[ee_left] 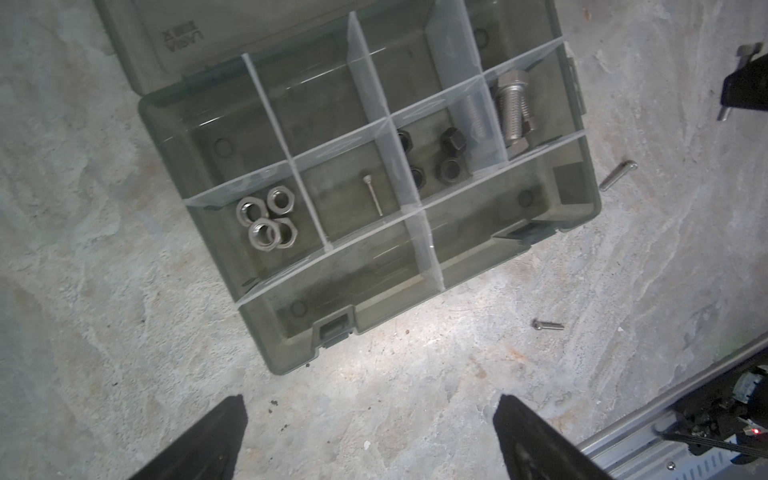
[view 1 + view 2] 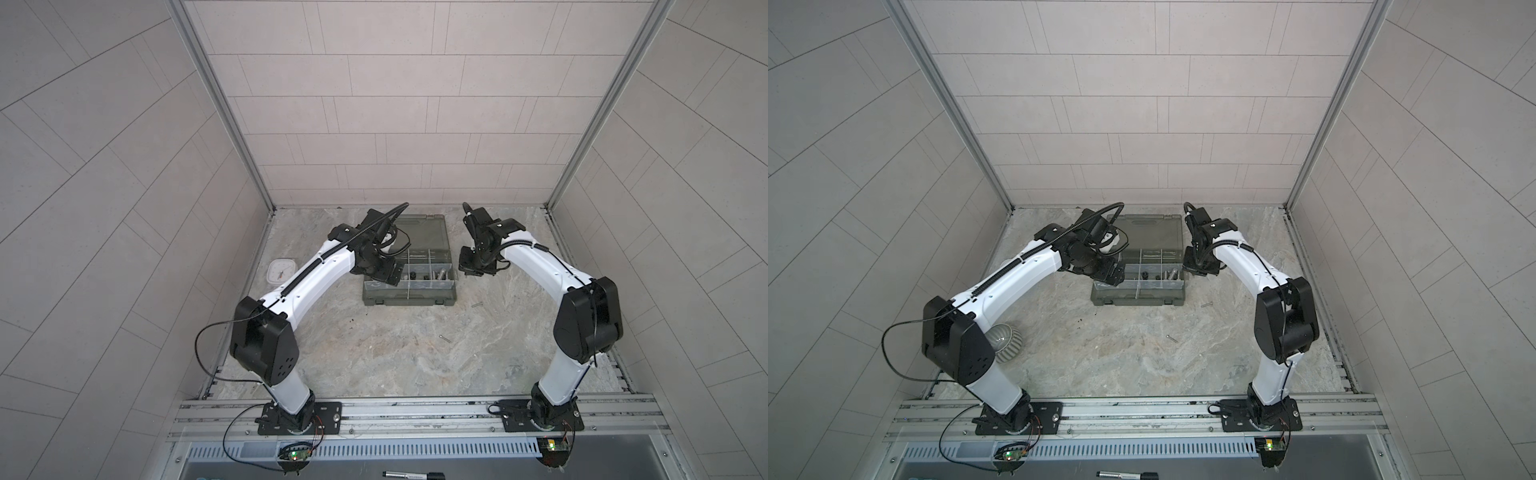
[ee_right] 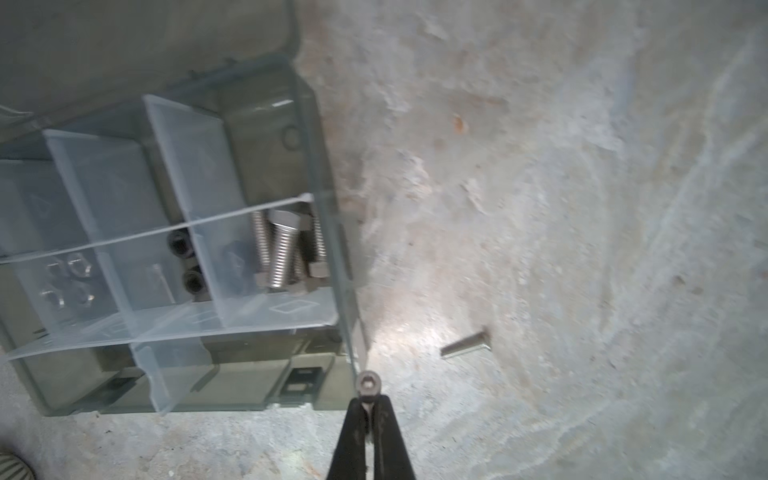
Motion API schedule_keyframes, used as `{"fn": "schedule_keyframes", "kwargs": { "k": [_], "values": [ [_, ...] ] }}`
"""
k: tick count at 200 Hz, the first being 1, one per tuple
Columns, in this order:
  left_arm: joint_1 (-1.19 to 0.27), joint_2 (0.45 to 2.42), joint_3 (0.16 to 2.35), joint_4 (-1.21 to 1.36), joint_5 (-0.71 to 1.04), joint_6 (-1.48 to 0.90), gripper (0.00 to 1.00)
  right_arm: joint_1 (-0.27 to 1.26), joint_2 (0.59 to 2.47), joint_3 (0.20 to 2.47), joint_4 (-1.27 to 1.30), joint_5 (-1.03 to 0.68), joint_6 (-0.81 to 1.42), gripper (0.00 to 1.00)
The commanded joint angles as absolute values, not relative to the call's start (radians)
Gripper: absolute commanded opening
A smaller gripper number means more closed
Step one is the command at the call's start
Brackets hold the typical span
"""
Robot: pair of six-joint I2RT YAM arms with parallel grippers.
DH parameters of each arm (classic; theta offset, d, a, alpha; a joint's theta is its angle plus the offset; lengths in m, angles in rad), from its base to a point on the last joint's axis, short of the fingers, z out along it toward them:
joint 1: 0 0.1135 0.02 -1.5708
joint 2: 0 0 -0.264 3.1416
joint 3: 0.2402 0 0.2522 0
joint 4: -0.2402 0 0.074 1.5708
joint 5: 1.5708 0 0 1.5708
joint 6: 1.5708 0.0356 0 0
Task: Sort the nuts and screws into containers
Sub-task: 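Carry the silver screw with the right gripper over the box compartments, then open the right gripper to drop the screw into a compartment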
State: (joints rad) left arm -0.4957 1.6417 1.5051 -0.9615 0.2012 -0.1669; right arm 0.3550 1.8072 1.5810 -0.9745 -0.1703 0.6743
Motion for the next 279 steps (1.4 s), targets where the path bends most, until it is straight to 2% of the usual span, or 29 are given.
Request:
{"fn": "schedule_keyframes", "kwargs": {
  "k": [1,95,192,205,236,279],
  "values": [
    [-0.464,1.589,1.470,-0.952,0.199,-0.190,1.00,0.406,1.895,1.693,-1.009,-0.199,0.689,0.00],
    [-0.381,1.443,1.347,-0.968,0.157,-0.206,1.00,0.549,2.226,2.080,-1.028,-0.307,0.722,0.00],
    [-0.319,1.388,1.283,-0.970,0.146,-0.186,1.00,0.581,2.360,2.184,-1.046,-0.349,0.737,0.00],
    [-0.307,1.387,1.281,-0.965,0.163,-0.188,1.00,0.580,2.362,2.192,-1.055,-0.353,0.733,0.05],
    [-0.287,1.398,1.281,-0.950,0.190,-0.196,1.00,0.579,2.349,2.221,-1.083,-0.385,0.706,0.27],
    [-0.288,1.421,1.300,-0.924,0.246,-0.197,1.00,0.568,2.221,2.216,-1.180,-0.273,0.635,0.27]
  ]
}}
